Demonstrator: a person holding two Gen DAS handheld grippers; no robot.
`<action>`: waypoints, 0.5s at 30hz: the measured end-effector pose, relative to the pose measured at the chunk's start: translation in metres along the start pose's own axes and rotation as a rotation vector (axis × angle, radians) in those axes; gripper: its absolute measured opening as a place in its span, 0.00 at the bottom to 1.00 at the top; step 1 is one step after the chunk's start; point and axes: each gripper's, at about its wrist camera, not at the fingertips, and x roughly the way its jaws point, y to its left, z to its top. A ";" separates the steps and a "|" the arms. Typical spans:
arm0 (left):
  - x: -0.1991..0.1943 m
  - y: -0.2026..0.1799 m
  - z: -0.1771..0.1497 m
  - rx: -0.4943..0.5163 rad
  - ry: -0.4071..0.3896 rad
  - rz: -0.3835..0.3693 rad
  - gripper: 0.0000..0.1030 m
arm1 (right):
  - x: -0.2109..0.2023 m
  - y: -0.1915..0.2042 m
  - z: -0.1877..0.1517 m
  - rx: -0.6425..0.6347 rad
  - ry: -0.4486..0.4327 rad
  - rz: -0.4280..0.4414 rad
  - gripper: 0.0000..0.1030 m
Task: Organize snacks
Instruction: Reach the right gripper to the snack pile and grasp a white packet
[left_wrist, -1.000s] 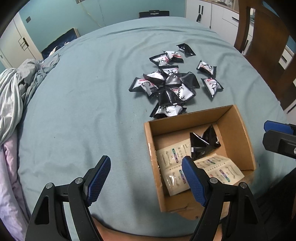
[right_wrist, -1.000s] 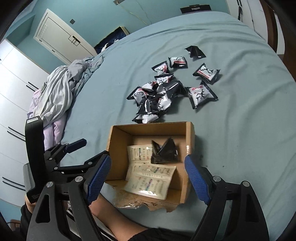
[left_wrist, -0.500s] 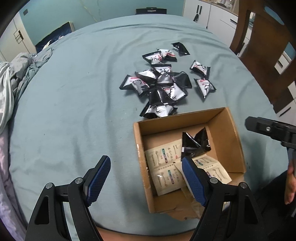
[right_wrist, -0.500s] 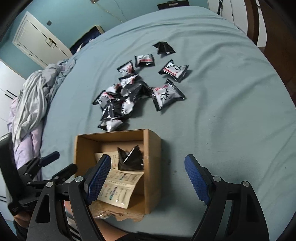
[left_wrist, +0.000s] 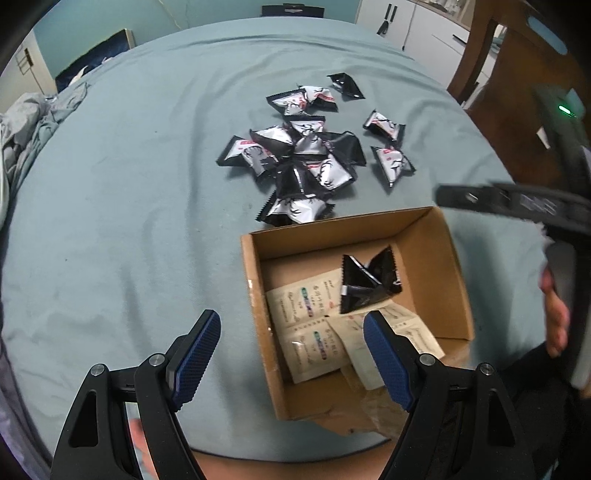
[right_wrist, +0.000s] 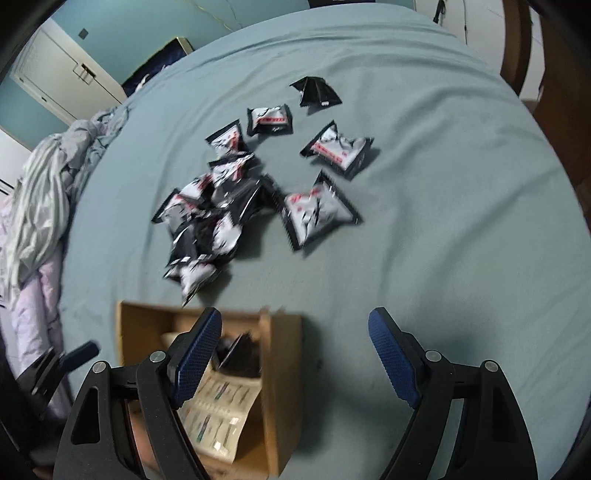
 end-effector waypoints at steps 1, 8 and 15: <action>0.000 0.000 0.000 0.000 -0.001 -0.003 0.78 | 0.005 0.001 0.006 -0.010 0.001 -0.017 0.79; 0.004 0.002 0.002 -0.016 0.018 -0.033 0.78 | 0.041 0.005 0.038 -0.012 0.028 -0.038 0.79; 0.008 0.006 0.006 -0.041 0.026 -0.056 0.78 | 0.074 0.004 0.061 -0.014 0.045 -0.066 0.79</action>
